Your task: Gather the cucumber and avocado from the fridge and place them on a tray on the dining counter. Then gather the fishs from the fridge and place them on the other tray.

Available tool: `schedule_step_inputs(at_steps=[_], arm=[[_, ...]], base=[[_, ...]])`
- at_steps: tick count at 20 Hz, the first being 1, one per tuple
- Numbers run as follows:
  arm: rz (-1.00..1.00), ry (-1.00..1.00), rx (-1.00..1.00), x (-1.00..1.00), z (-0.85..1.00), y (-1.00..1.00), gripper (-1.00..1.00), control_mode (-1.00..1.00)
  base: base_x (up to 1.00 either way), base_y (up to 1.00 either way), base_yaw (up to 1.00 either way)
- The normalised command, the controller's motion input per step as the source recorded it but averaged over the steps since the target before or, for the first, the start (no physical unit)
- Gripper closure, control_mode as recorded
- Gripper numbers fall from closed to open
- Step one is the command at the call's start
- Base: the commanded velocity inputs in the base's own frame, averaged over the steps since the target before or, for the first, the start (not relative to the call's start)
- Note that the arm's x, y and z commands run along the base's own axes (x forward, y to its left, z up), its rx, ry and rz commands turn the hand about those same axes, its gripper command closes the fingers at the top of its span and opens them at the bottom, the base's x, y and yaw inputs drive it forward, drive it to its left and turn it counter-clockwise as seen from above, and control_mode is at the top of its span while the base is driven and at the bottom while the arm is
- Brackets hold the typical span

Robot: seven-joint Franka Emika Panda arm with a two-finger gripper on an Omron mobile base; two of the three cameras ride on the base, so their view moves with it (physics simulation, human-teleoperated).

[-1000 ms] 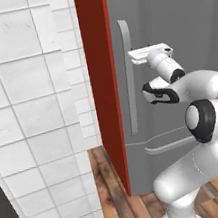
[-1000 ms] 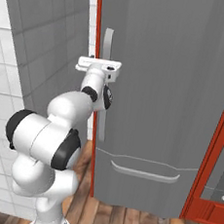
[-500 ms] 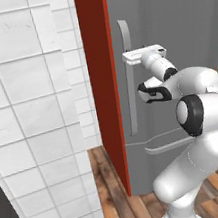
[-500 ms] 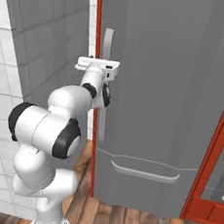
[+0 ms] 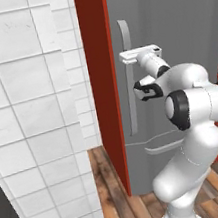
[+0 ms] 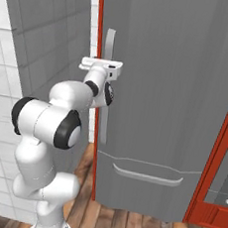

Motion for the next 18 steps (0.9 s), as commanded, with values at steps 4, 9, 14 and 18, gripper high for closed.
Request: schedule_step_inputs(at_steps=[4, 9, 14, 18], arm=[[0.00, -0.18, 0.00, 0.46, -0.45, 0.00, -1.00, -1.00], [0.00, -0.18, 0.00, 0.42, -0.45, 0.00, -1.00, -1.00], [0.01, -0.18, 0.00, 0.44, -0.43, 0.00, -1.00, -1.00], [0.01, -0.17, 0.00, 0.43, -0.41, 0.00, -1.00, -1.00]], base=[[0.00, 0.00, 0.00], [0.00, 0.00, 0.00], [0.00, 0.00, 0.00], [0.00, 0.00, 0.00]])
